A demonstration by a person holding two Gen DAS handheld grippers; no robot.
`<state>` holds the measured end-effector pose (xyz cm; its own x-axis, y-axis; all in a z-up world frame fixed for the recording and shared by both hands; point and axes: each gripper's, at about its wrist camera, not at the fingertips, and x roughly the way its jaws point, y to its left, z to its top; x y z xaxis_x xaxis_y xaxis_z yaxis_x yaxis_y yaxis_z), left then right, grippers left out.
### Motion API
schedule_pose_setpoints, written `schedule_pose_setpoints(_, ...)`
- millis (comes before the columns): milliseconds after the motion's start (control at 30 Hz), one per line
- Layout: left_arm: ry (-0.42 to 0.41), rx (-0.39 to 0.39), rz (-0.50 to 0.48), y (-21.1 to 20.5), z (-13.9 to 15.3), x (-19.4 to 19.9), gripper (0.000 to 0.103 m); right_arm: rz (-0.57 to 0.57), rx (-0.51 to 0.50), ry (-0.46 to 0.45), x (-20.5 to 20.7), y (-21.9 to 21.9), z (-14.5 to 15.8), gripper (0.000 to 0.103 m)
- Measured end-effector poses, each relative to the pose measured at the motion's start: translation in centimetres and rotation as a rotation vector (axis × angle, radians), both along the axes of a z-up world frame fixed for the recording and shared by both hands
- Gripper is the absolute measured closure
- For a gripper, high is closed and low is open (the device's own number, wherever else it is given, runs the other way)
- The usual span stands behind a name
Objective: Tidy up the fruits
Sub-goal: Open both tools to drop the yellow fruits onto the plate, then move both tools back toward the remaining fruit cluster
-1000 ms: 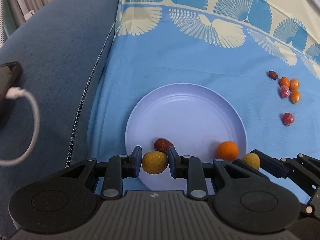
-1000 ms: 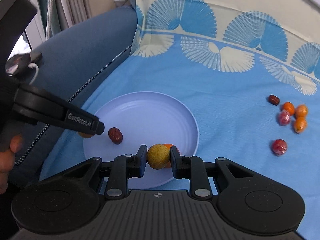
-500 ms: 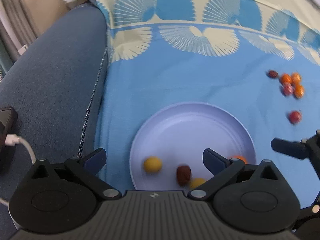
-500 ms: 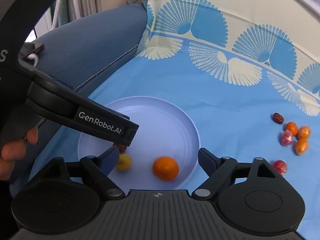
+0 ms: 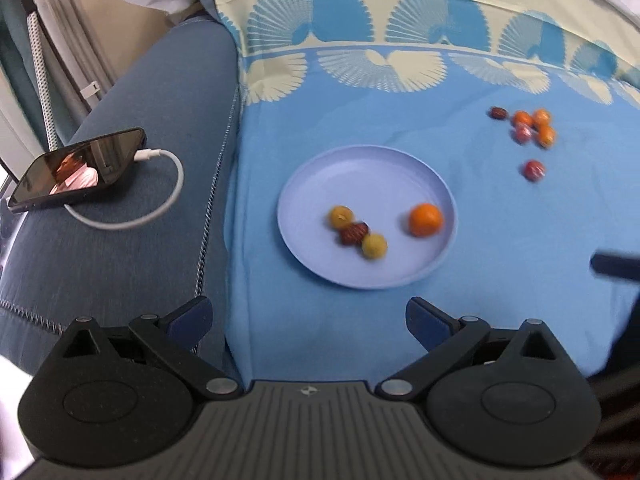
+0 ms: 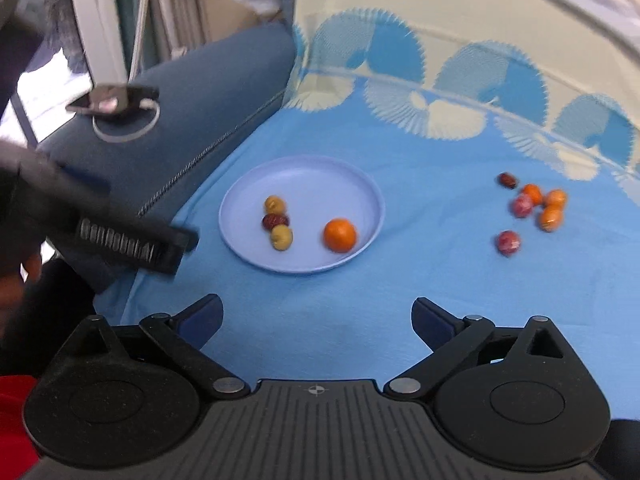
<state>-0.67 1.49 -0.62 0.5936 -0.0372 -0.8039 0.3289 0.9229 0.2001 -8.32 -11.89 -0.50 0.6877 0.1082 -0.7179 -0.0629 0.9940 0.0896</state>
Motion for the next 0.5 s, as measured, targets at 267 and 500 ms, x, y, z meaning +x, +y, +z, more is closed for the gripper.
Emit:
schedule_pose_setpoints(267, -0.018, -0.055, -0.011, -0.5, 1.8, -3.1, 0.000, -0.112, 0.000, -0.111, -4.0, -1.5, 2.3, 0.001)
schedule_pose_setpoints(500, -0.051, -0.031, -0.023, -1.0, 2.3, -4.7, 0.000, -0.109, 0.003, -0.128, -4.7, -1.2, 2.8, 0.001)
